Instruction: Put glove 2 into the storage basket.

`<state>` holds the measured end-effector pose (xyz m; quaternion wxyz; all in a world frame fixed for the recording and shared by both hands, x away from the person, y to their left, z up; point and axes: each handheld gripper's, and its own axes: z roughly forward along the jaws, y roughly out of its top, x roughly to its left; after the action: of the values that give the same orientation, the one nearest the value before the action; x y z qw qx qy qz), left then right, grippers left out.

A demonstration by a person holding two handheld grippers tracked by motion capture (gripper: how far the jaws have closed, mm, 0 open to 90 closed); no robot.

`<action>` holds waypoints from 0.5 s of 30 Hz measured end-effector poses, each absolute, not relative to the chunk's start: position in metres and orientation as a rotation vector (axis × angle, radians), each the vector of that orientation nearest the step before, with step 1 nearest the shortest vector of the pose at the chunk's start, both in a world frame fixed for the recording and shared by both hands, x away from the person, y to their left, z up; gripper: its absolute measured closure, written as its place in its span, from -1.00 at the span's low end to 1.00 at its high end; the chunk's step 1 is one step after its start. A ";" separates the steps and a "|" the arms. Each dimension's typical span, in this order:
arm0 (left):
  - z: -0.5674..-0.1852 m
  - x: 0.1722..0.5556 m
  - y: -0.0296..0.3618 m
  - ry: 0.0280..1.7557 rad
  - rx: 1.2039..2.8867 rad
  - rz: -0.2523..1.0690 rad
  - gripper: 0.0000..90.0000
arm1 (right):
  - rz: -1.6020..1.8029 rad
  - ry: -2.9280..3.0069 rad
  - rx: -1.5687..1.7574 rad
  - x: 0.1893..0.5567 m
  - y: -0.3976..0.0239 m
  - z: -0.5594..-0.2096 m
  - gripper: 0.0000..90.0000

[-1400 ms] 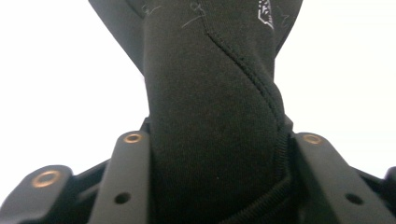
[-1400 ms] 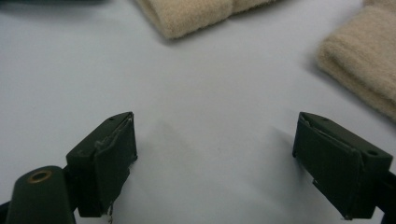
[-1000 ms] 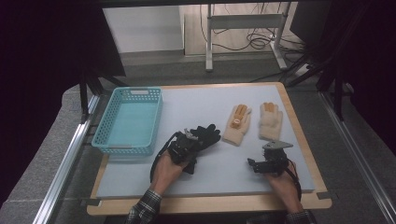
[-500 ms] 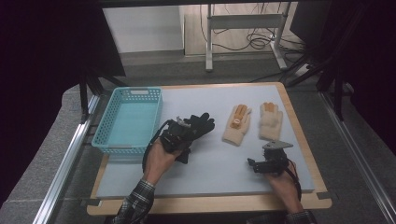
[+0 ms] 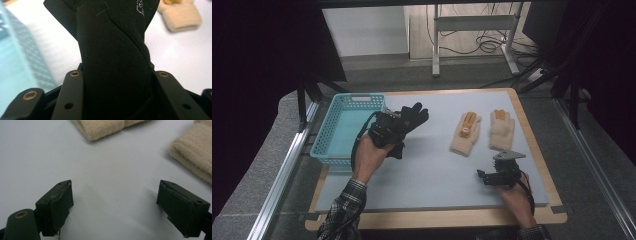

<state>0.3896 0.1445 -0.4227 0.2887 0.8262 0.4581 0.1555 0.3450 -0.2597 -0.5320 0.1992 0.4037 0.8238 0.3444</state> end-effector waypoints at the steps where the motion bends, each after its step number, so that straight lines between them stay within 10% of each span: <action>1: -0.423 0.390 0.144 1.223 2.206 0.415 0.36 | 0.963 2.304 1.129 0.345 -0.260 -0.532 -0.71; 15: -0.407 0.403 0.217 1.428 2.096 0.490 0.36 | 0.963 2.304 1.128 0.345 -0.260 -0.532 -0.71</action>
<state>0.4031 0.2174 -0.4069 0.2756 0.7801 0.5313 0.1823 0.3451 -0.2597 -0.5320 0.1994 0.4033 0.8241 0.3442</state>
